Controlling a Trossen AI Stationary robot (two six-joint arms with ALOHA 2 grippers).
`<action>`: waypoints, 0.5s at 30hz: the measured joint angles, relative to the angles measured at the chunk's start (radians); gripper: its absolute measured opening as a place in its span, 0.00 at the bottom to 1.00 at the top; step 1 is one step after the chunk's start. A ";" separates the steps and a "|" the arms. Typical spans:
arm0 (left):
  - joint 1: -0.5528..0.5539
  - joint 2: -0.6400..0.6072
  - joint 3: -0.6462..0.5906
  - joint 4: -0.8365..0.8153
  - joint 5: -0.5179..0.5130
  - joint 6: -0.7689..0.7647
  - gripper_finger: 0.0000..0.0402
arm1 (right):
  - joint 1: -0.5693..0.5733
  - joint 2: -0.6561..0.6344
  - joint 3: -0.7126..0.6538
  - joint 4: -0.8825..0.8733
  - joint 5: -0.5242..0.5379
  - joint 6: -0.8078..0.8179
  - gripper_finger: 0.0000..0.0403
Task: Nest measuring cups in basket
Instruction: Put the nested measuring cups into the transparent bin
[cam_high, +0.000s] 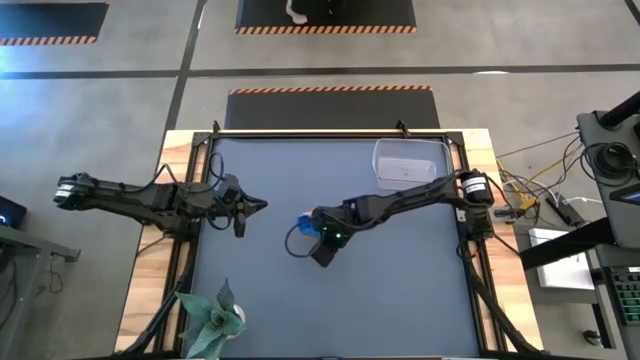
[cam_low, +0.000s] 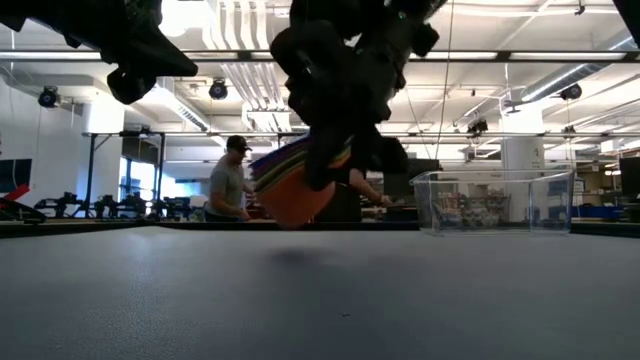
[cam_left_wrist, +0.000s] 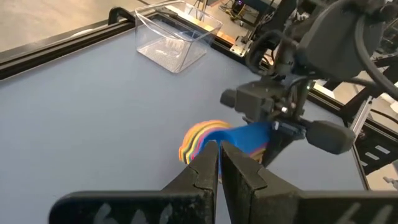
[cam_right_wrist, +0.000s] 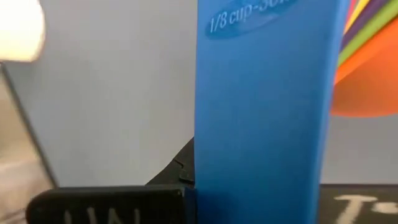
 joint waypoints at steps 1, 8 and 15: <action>0.000 0.000 0.000 0.000 0.000 0.000 0.00 | 0.000 0.000 -0.021 0.043 -0.016 0.019 0.08; 0.000 0.000 0.000 0.000 0.000 0.000 0.00 | 0.000 -0.002 -0.149 0.221 -0.081 0.116 0.08; 0.000 0.000 0.000 -0.002 0.000 0.000 0.00 | 0.000 0.004 -0.171 0.199 -0.084 0.145 0.22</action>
